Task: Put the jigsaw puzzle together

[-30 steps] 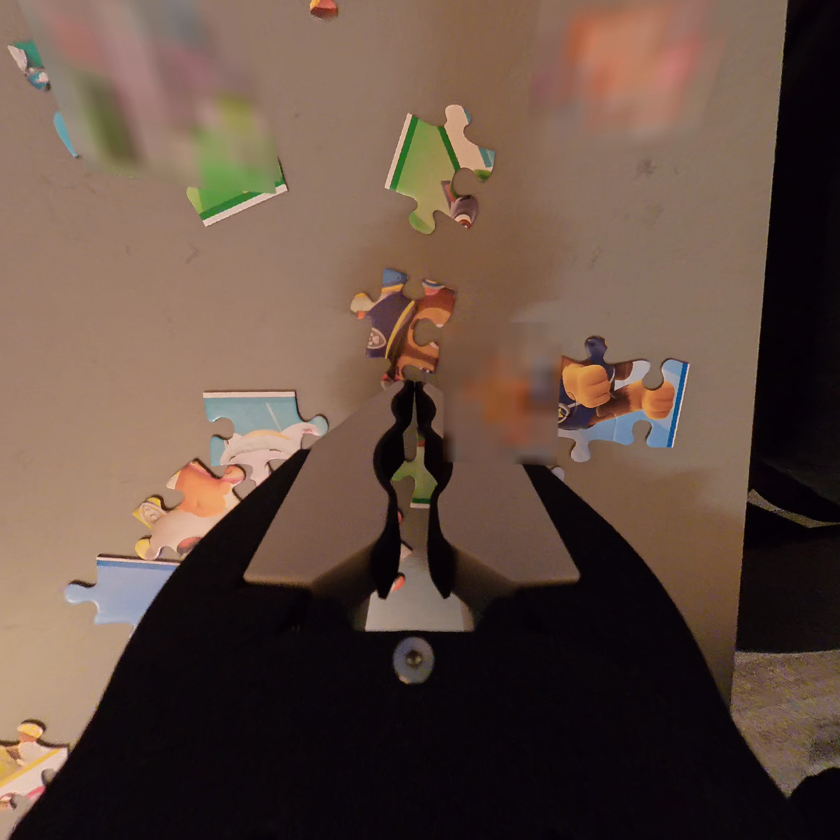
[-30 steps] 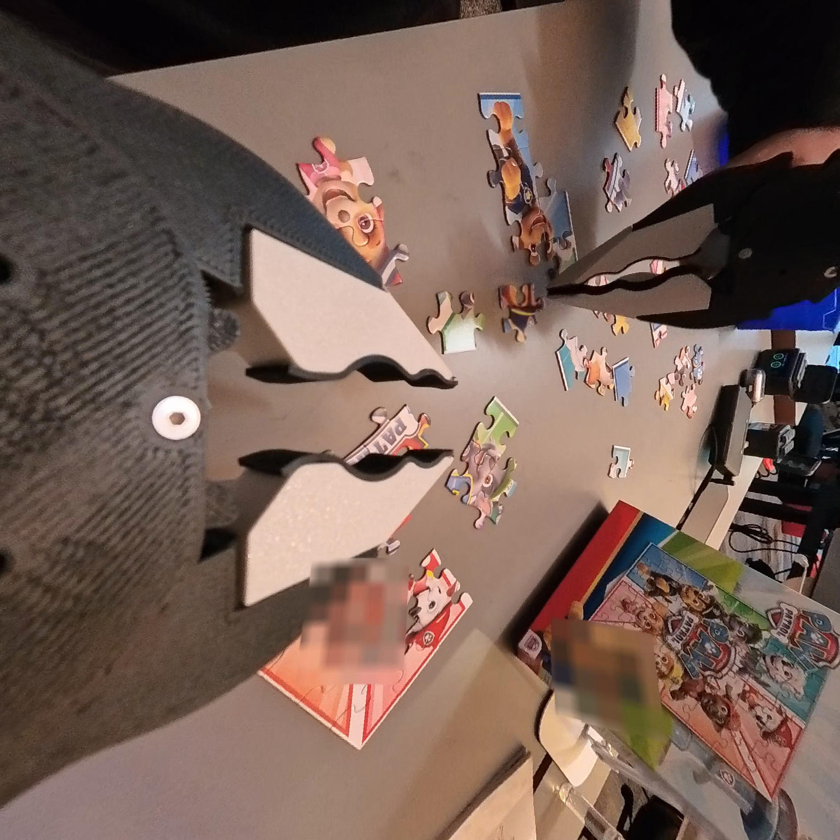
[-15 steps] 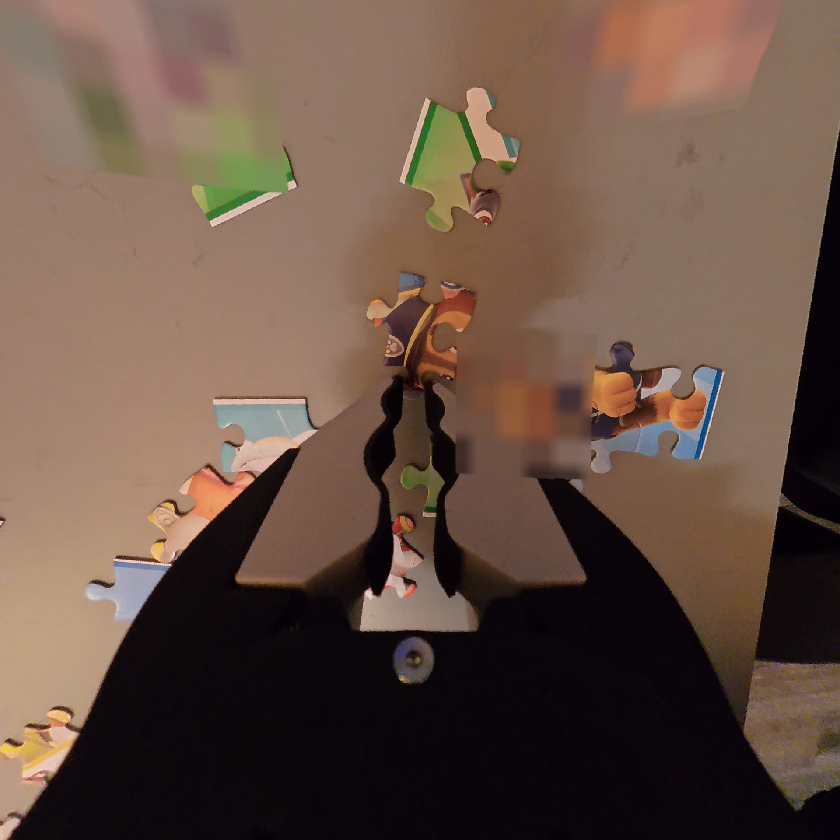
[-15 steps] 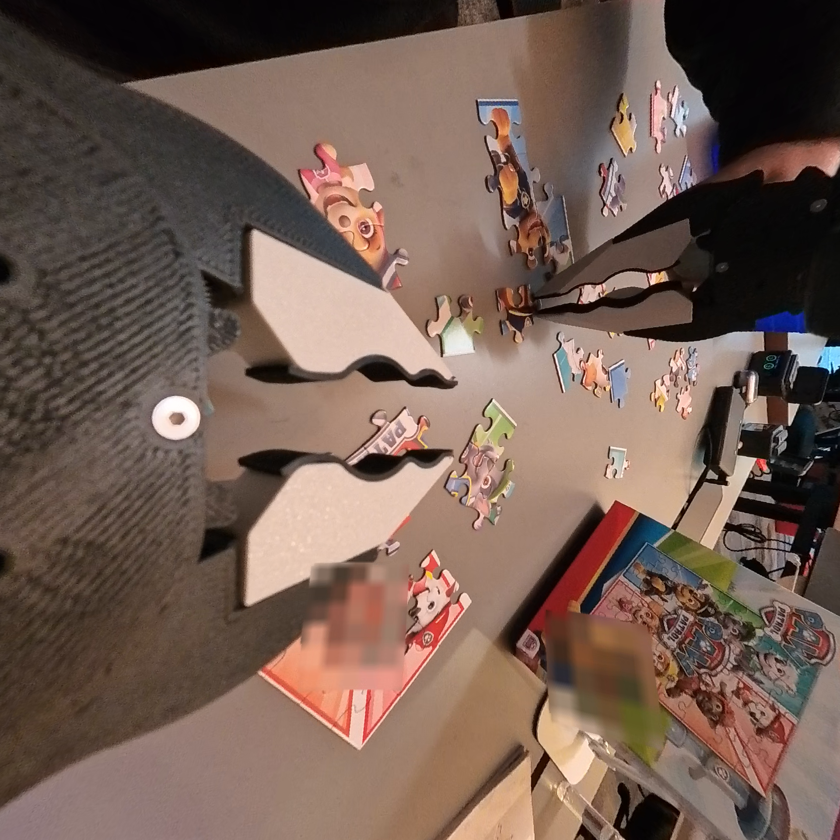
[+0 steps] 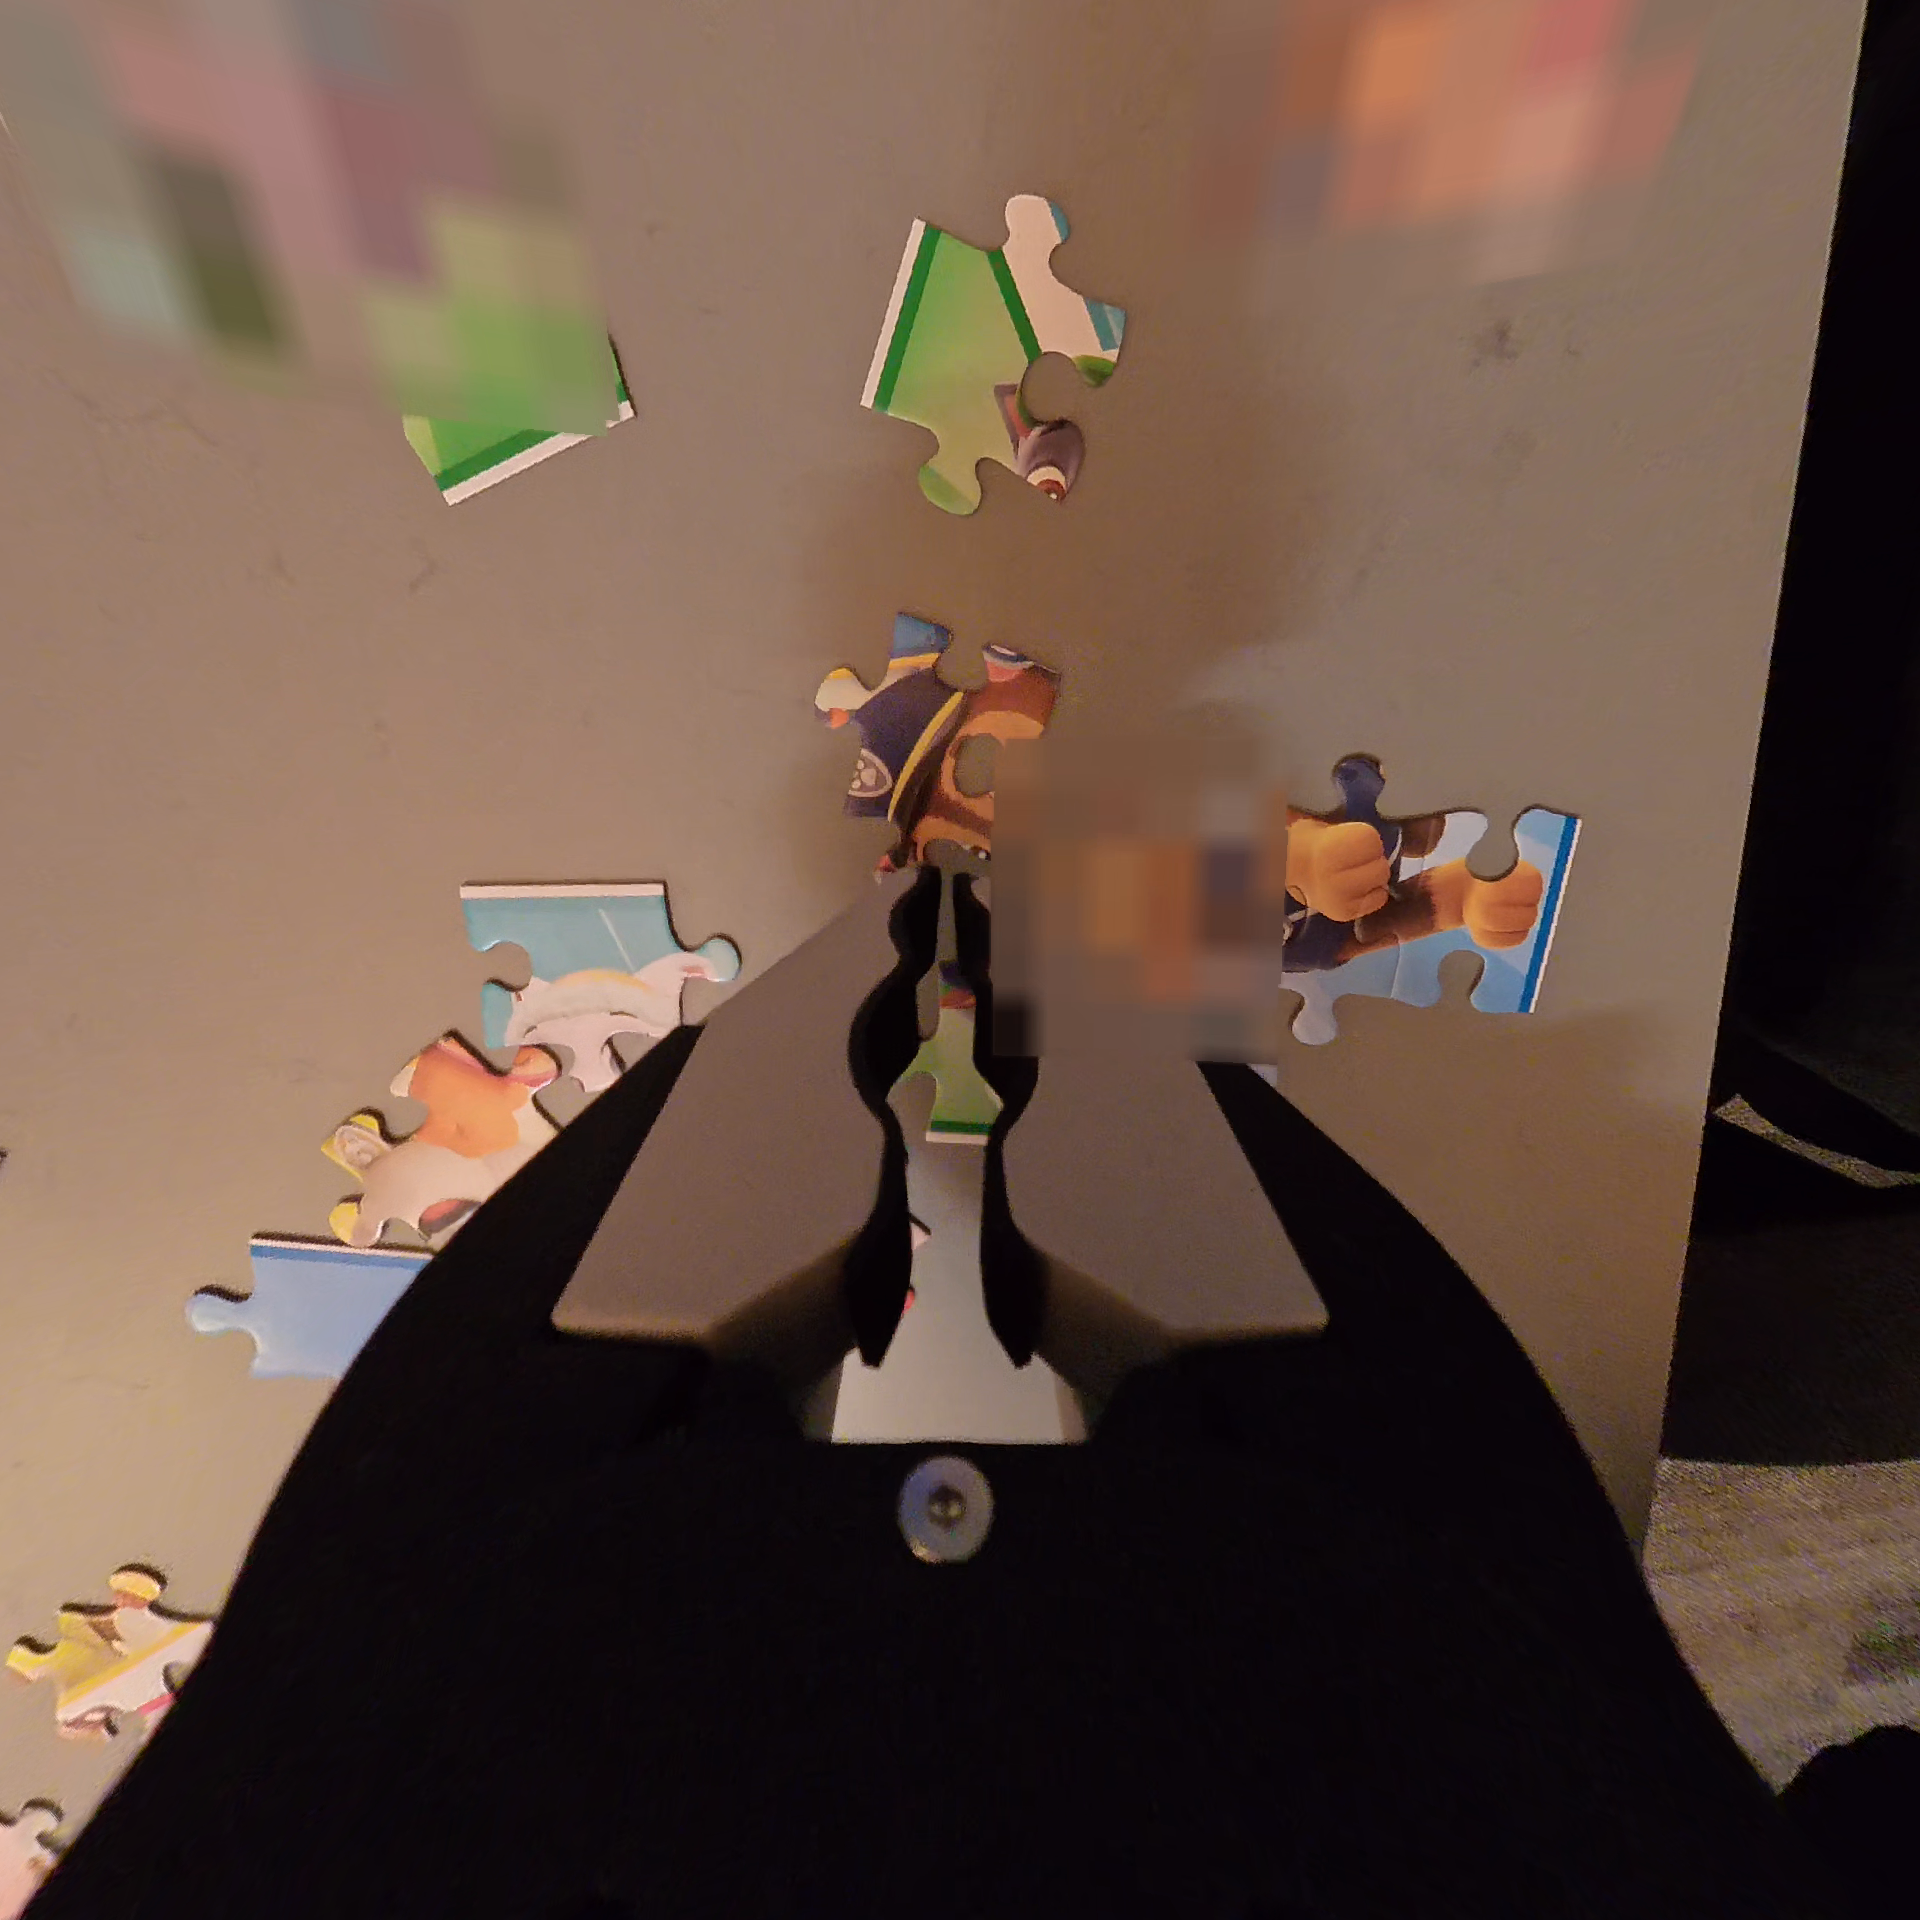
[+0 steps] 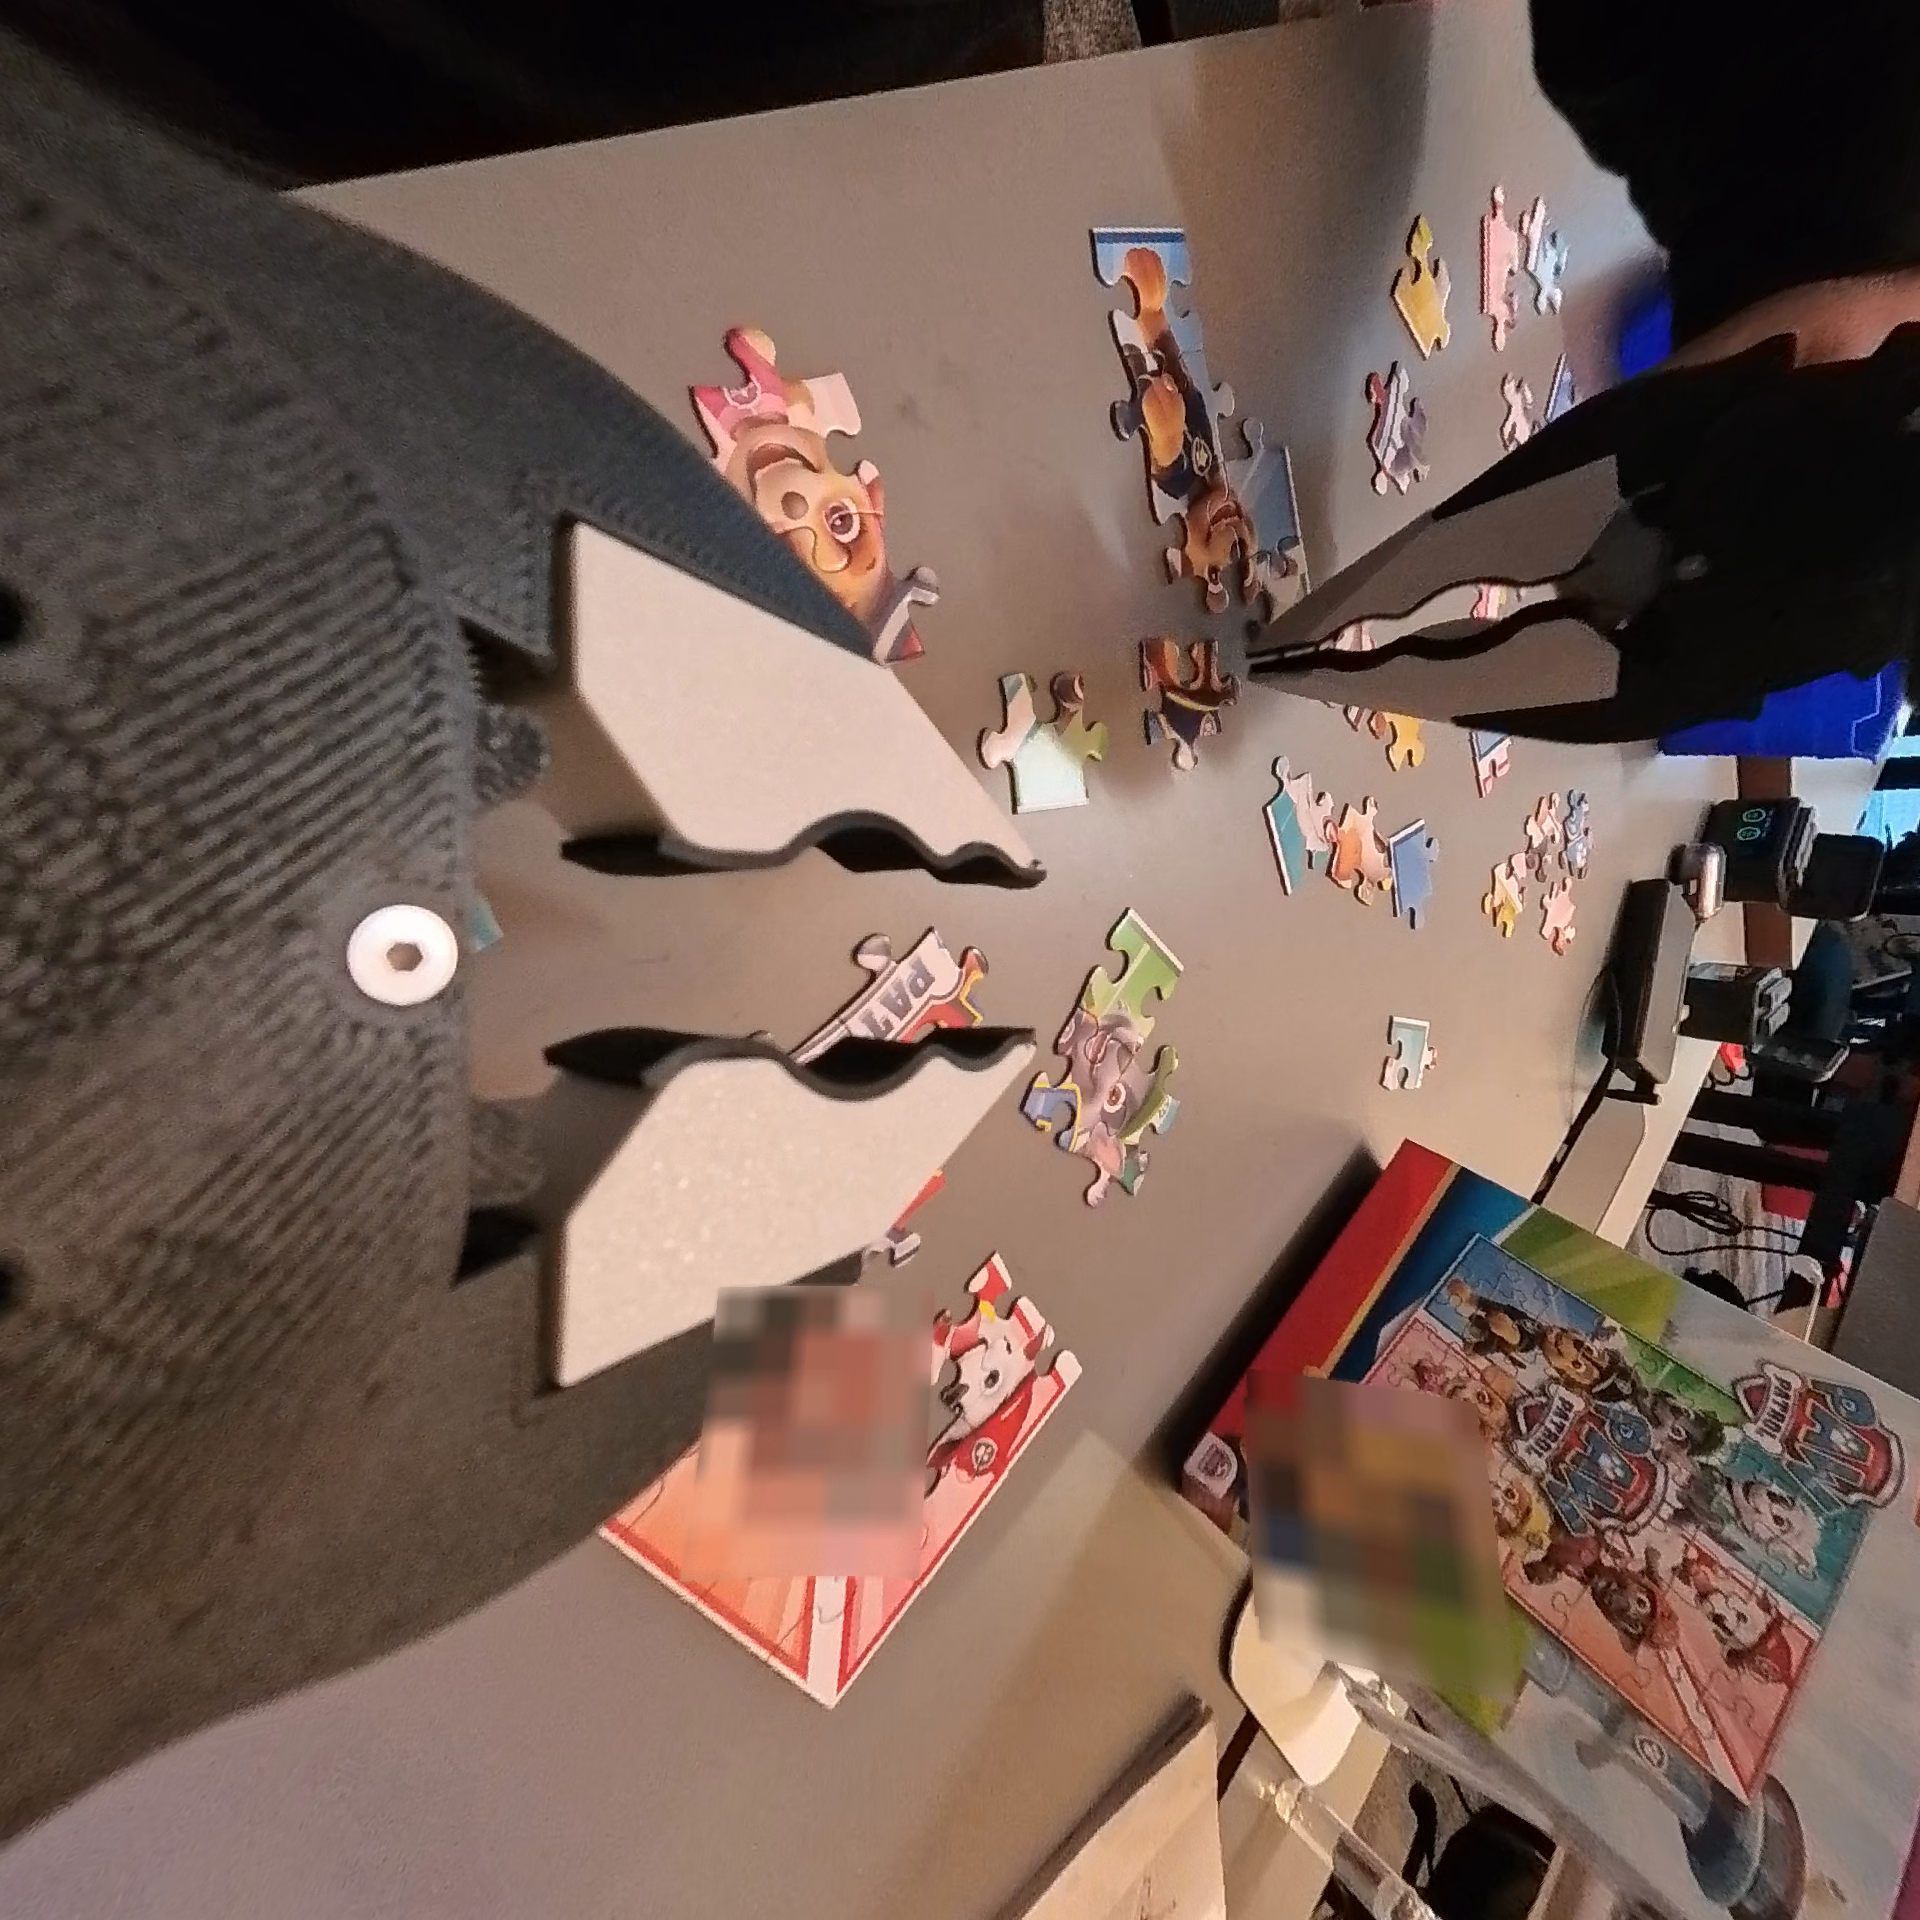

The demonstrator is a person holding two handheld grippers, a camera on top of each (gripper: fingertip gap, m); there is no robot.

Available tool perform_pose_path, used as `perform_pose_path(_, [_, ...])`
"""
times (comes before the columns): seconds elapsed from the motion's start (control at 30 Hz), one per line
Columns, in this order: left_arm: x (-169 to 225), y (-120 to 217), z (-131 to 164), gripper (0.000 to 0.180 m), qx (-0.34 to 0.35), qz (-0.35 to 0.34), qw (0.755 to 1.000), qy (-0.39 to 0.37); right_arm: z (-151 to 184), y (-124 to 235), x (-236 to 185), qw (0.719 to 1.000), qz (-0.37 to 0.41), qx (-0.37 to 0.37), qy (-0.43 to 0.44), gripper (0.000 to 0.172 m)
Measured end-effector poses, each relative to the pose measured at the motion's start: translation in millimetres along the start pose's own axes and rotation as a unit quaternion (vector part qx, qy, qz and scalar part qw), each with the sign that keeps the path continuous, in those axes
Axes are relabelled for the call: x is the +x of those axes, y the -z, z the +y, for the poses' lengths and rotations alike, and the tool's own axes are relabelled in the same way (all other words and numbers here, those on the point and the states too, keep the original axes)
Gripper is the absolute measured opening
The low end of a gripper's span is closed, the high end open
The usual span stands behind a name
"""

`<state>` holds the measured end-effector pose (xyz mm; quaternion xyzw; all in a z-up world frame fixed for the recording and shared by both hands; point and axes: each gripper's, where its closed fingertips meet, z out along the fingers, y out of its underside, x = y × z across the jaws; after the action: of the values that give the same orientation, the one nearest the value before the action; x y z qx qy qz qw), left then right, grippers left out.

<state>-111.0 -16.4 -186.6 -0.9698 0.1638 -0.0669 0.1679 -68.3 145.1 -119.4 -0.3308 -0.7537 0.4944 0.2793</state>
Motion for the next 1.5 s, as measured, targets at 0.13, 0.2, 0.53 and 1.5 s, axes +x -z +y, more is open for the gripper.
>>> perform_pose_path(0.13, [1, -1, -2, 0.008, 0.004, -0.005, 1.0, 0.001, 0, -1, -1, 1.0, -0.002, -0.001, 0.0, 0.025])
perform_pose_path(0.2, [-1, -3, -8, 0.028, 0.021, -0.013, 1.0, 0.003, 0, -2, -2, 1.0, -0.003, -0.002, 0.001, 0.026])
perform_pose_path(0.53, [1, -15, -16, 0.02, 0.024, -0.008, 1.0, -0.012, 0, 0, -2, 1.0, 0.0, 0.001, -0.001, 0.025])
perform_pose_path(1.5, [-14, -18, -29, 0.045, 0.026, -0.032, 0.999, -0.02, 2, 6, 0, 1.0, 0.004, 0.006, -0.003, 0.025])
